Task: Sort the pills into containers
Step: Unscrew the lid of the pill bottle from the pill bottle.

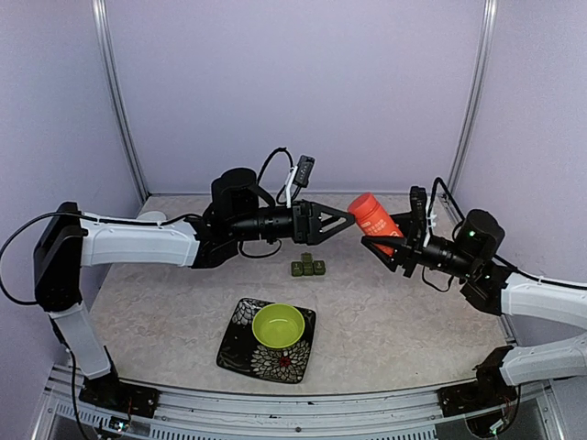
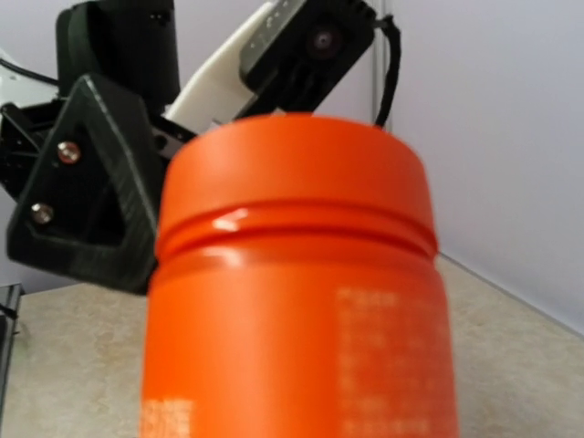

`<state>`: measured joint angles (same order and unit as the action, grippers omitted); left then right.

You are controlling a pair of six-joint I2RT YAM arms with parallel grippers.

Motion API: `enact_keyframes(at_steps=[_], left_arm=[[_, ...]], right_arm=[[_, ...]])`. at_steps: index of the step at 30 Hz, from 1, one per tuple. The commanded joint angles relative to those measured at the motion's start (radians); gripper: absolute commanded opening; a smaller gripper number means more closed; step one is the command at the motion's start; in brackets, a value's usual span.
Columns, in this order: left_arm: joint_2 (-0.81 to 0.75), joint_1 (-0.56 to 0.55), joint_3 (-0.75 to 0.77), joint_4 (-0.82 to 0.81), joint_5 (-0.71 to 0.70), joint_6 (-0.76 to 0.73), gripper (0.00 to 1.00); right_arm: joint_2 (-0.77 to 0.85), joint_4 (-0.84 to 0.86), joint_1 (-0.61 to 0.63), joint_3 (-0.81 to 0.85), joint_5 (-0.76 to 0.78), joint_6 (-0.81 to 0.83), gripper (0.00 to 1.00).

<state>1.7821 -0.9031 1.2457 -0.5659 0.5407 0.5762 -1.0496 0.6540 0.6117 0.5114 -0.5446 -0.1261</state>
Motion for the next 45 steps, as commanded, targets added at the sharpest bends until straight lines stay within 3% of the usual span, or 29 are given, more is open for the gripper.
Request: enact_keyframes(at_steps=[1, 11, 21, 31, 45], left_arm=[[-0.083, 0.013, -0.037, -0.039, -0.048, -0.081, 0.99], [-0.052, -0.003, -0.009, -0.109, 0.033, -0.091, 0.99], [-0.031, -0.021, -0.024, -0.186, 0.088, -0.091, 0.99], [-0.05, -0.031, -0.054, -0.19, 0.081, -0.127, 0.99], [-0.09, -0.023, -0.082, -0.204, 0.116, -0.116, 0.95]], right_arm=[[0.007, -0.002, 0.013, 0.034, -0.058, -0.028, 0.04], [-0.129, -0.016, 0.127, 0.113, -0.022, -0.031, 0.04], [-0.208, -0.021, 0.148, 0.142, 0.072, -0.072, 0.04], [-0.173, -0.05, 0.148, 0.12, 0.232, -0.09, 0.07], [-0.101, -0.116, 0.106, 0.105, 0.295, -0.064, 0.08]])
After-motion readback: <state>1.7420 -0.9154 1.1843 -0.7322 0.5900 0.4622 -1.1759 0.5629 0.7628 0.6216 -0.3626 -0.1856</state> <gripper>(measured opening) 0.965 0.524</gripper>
